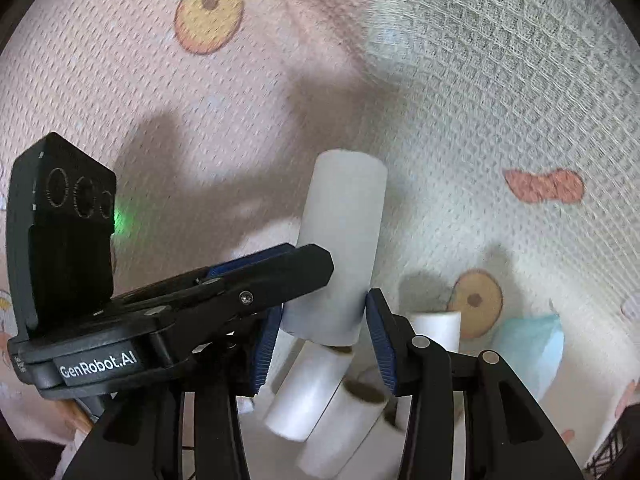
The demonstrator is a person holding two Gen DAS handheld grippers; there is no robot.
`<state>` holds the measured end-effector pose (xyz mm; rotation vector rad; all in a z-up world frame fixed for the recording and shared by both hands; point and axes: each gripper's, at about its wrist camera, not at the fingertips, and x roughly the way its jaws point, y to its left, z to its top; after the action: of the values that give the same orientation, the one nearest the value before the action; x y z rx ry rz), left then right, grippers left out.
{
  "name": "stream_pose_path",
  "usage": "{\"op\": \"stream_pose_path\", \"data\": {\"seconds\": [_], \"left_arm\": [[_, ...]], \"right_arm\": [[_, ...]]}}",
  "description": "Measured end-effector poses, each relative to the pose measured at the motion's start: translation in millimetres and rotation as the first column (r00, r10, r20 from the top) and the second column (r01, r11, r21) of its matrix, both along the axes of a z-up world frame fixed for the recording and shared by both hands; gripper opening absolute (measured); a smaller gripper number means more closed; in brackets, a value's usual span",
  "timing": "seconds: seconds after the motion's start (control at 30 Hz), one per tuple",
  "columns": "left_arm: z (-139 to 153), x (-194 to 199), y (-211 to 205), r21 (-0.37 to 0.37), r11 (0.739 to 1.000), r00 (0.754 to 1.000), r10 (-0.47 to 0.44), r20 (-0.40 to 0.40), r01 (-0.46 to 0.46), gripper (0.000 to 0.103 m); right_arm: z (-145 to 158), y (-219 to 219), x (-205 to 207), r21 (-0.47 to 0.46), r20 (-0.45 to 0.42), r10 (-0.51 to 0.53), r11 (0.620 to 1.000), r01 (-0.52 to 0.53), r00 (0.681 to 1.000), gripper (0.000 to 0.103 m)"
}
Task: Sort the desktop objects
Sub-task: 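Close the left gripper on the white tube and lift it, then carry the white tube in the left gripper over to the box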
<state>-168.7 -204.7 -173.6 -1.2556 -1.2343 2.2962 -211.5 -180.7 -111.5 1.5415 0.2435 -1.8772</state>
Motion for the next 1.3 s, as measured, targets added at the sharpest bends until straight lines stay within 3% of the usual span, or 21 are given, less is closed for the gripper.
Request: {"op": "stream_pose_path", "data": {"seconds": [0.27, 0.37, 0.47, 0.67, 0.77, 0.93, 1.03, 1.07, 1.3], "left_arm": [[15, 19, 9, -0.062, 0.998, 0.998, -0.027, -0.056, 0.023, 0.036], [30, 38, 13, -0.075, 0.997, 0.997, -0.037, -0.066, 0.032, 0.036], [41, 45, 37, -0.094, 0.995, 0.995, -0.036, -0.092, 0.028, 0.036], [71, 73, 37, -0.137, 0.990, 0.986, -0.065, -0.150, 0.045, 0.036], [91, 87, 45, -0.174, 0.983, 0.979, -0.094, -0.183, 0.062, 0.036], [120, 105, 83, -0.232, 0.966, 0.964, -0.167, -0.207, 0.118, 0.036], [127, 106, 99, -0.253, 0.958, 0.957, -0.193, -0.217, 0.136, 0.036], [129, 105, 106, -0.261, 0.955, 0.954, -0.204, -0.219, 0.144, 0.036], [141, 101, 148, -0.312, 0.932, 0.939, -0.261, -0.222, 0.186, 0.037]], "right_arm": [[14, 32, 35, -0.006, -0.043, 0.000, 1.000, 0.000, 0.999, 0.041], [18, 84, 70, 0.002, -0.084, 0.015, 1.000, -0.015, 0.996, 0.041], [18, 101, 64, 0.005, -0.097, 0.025, 1.000, -0.024, 0.995, 0.041], [31, 122, 70, -0.021, -0.136, 0.023, 0.999, -0.026, 0.990, 0.041], [59, 129, 83, -0.039, -0.175, 0.016, 0.999, -0.023, 0.984, 0.041], [80, 155, 100, -0.071, -0.208, -0.023, 0.997, 0.008, 0.978, 0.041], [96, 173, 113, -0.092, -0.225, -0.058, 0.995, 0.038, 0.973, 0.041], [114, 176, 122, -0.100, -0.229, -0.069, 0.994, 0.047, 0.971, 0.041], [131, 222, 132, -0.152, -0.249, -0.146, 0.982, 0.110, 0.957, 0.041]]}}
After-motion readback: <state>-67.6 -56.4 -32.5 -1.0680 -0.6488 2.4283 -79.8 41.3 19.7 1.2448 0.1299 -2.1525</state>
